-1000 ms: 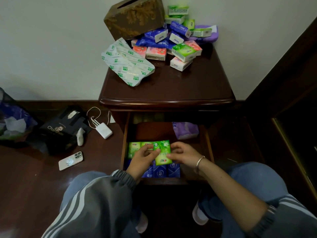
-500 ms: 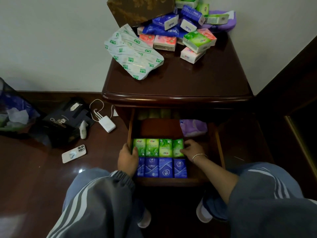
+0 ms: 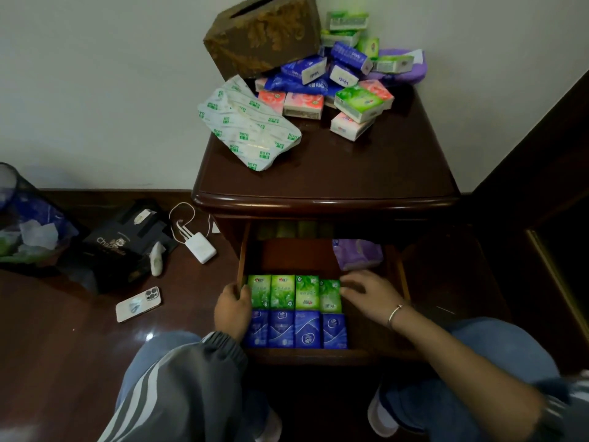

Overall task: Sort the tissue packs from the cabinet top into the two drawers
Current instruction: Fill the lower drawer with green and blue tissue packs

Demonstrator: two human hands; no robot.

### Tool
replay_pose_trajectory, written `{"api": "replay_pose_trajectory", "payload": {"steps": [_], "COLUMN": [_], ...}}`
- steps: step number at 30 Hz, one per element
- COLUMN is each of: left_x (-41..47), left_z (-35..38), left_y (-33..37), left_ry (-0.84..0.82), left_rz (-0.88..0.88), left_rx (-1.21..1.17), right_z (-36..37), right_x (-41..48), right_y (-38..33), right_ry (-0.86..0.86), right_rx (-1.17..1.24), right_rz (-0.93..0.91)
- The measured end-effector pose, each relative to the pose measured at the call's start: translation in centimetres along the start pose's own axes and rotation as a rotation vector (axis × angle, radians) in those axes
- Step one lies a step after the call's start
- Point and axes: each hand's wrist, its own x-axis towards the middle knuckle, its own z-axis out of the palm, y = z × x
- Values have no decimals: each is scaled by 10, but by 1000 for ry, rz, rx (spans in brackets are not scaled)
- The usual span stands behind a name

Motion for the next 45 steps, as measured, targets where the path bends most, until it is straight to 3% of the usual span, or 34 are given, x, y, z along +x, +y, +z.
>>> {"api": "replay_pose_trajectory", "payload": {"steps": [4,6,9,11,13,16,22,26,29,32,35,39,42,45], "left_x": [-8,-16,-30,-36,-36,-26,16,34,39,39,35,28,38,58], "left_z": [-24,-40,-60,-64,-57,-32,32,64,78,83,77,39,-7,-46], "left_y": [40,70,123,160,198,250,331,366,375,377,371,351,325,290], "left_ry": [208,337,466,454,396,282,69,55,6,81,189,42,272,451], "left_rz": [202,357,619,785,918,977,633,366,238,284,535,773,833,732], "left_rx": [-93,-172,-267,-250,-194,-90,13,210,189,132,97,-261,-346,-361], "right_z": [-83,-123,-169,-182,-180,-166,-161,-159,-159,-157,-157,-159,-159,-160], "right_x": [-19,-15,13,40,63,82,83,82,84,85,84,82,82,82], "right_y": [-24,-27,-29,-33,-38,-34,-28,-28,-26,-25,-25,-26,-27,-28], "right_ry": [547,783,982,940,721,524,637,693,710,712,709,699,704,706], "right_rx": [41,-10,-46,-149,-199,-306,-330,-316,-314,-314,-313,-315,-310,-315], "right_rz": [-263,-267,-208,-139,14,165,125,104,110,108,110,113,126,130]}}
